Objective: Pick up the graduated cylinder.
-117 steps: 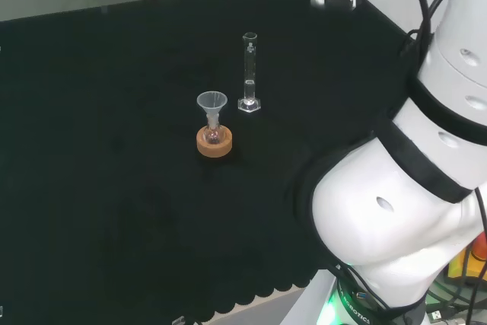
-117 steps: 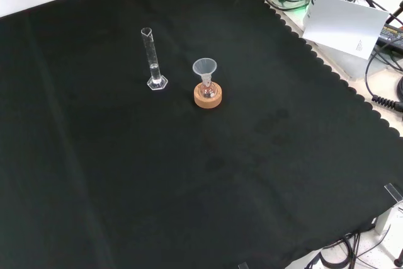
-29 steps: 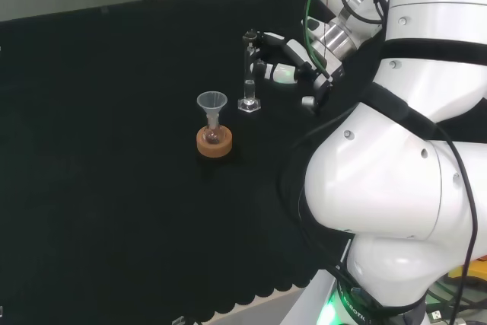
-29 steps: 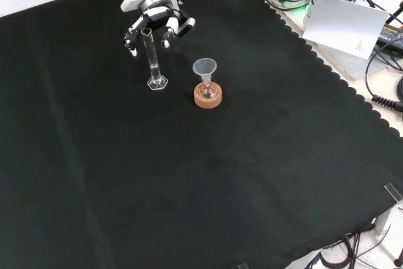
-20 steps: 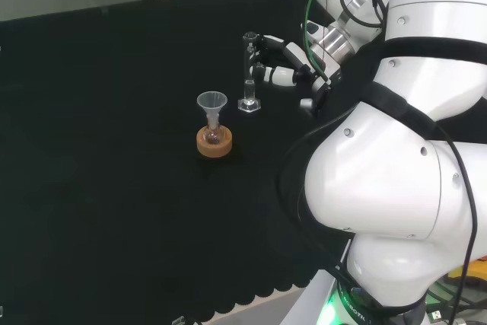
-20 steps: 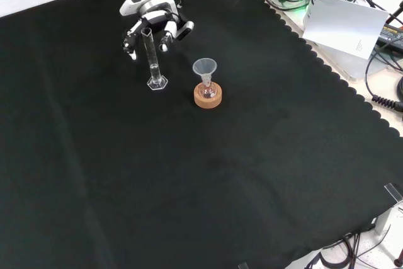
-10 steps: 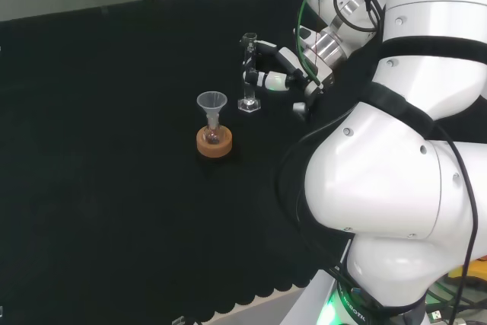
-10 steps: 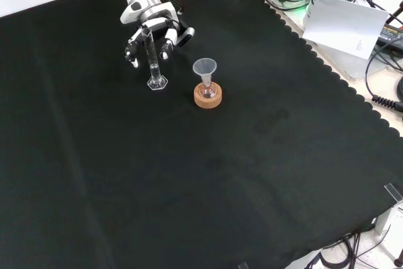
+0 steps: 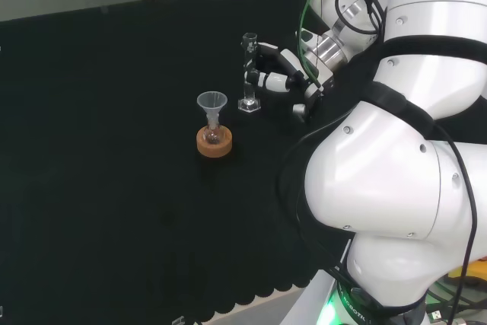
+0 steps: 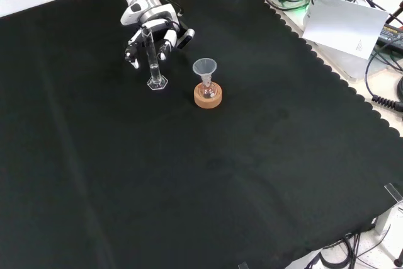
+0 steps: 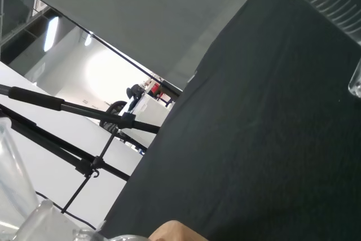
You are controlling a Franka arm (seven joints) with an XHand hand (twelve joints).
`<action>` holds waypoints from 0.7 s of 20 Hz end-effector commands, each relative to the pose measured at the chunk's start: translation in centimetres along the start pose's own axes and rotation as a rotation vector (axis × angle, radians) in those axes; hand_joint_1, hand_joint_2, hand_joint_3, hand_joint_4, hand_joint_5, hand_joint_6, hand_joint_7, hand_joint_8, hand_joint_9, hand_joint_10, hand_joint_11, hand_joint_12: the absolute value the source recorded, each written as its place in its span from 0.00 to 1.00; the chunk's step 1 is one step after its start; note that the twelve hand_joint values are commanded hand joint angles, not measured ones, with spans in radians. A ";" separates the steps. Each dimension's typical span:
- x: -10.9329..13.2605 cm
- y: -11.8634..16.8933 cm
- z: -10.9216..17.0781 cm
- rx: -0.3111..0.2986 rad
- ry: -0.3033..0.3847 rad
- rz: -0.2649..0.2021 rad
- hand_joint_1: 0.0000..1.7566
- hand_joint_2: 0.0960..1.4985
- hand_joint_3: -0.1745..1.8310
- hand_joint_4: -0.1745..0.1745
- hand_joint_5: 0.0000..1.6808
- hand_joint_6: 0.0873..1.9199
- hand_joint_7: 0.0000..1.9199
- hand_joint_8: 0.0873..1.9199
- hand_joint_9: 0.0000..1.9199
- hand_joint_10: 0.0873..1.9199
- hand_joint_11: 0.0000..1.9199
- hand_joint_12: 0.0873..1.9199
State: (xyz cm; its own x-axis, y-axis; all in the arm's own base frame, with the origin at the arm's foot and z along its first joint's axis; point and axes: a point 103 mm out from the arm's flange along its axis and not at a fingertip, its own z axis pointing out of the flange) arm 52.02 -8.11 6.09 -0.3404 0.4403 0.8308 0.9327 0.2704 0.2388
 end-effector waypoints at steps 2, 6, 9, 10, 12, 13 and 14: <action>0.0 0.0 0.1 -0.010 0.014 -0.002 0.54 0.72 0.00 0.49 0.33 0.00 0.22 0.29 0.37 0.25 0.24 0.64; -0.1 -0.1 0.2 -0.011 0.014 -0.005 0.55 0.73 0.00 0.47 0.35 0.01 0.23 0.29 0.39 0.24 0.28 0.62; 0.0 0.0 0.2 -0.010 0.011 -0.005 0.56 0.73 0.00 0.46 0.36 0.03 0.25 0.29 0.42 0.21 0.32 0.59; 0.0 0.0 0.2 -0.010 0.011 -0.005 0.56 0.73 0.00 0.45 0.36 0.03 0.26 0.29 0.43 0.21 0.33 0.59; 0.0 0.0 0.3 -0.009 0.012 -0.004 0.57 0.74 0.00 0.45 0.37 0.05 0.27 0.28 0.45 0.19 0.34 0.58; 0.0 0.0 0.3 -0.009 0.012 -0.004 0.57 0.74 0.00 0.45 0.37 0.06 0.27 0.28 0.45 0.19 0.35 0.57; 0.0 0.0 0.3 -0.009 0.010 -0.004 0.57 0.74 0.00 0.44 0.38 0.06 0.27 0.28 0.46 0.19 0.35 0.57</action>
State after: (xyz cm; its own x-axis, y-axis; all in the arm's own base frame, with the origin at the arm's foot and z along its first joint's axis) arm 51.99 -7.92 5.95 -0.3426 0.4292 0.8357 0.9325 0.2638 0.2468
